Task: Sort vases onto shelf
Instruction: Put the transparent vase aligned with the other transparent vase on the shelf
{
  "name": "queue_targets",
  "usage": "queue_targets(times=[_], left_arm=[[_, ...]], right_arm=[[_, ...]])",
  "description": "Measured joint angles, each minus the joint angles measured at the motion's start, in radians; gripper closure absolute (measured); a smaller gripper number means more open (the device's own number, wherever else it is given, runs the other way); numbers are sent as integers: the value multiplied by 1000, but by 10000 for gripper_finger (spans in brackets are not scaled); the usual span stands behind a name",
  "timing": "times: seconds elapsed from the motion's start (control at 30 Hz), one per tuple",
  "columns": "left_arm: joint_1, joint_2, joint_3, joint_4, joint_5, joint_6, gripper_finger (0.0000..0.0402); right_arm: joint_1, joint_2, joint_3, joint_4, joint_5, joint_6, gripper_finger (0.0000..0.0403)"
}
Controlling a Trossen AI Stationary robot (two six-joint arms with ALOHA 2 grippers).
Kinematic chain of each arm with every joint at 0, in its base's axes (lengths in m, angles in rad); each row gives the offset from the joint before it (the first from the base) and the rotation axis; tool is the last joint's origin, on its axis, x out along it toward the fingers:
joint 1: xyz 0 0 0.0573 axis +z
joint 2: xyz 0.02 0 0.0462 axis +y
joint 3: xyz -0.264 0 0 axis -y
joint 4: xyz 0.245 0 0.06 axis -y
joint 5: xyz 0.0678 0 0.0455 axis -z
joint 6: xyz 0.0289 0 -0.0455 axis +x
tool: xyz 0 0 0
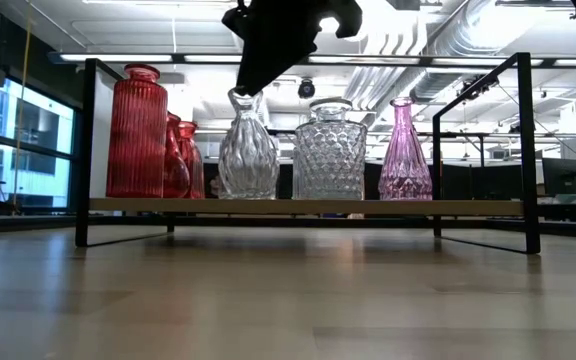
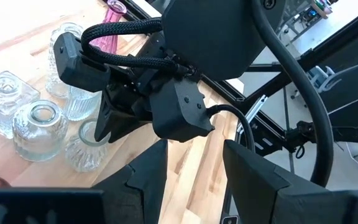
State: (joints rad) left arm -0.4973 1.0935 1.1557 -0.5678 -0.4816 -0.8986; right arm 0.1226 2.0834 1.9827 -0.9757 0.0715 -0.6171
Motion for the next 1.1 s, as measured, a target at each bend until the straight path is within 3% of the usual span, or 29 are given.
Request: queue_targets(times=[0.4,1.1], left_arm=[[-1,0,0,6,0,2,254],[-2,0,0,6,0,3,254]], right_arm=[[-5,0,0,-1,45,80,350],[4,0,0,-48,-26,120,349]])
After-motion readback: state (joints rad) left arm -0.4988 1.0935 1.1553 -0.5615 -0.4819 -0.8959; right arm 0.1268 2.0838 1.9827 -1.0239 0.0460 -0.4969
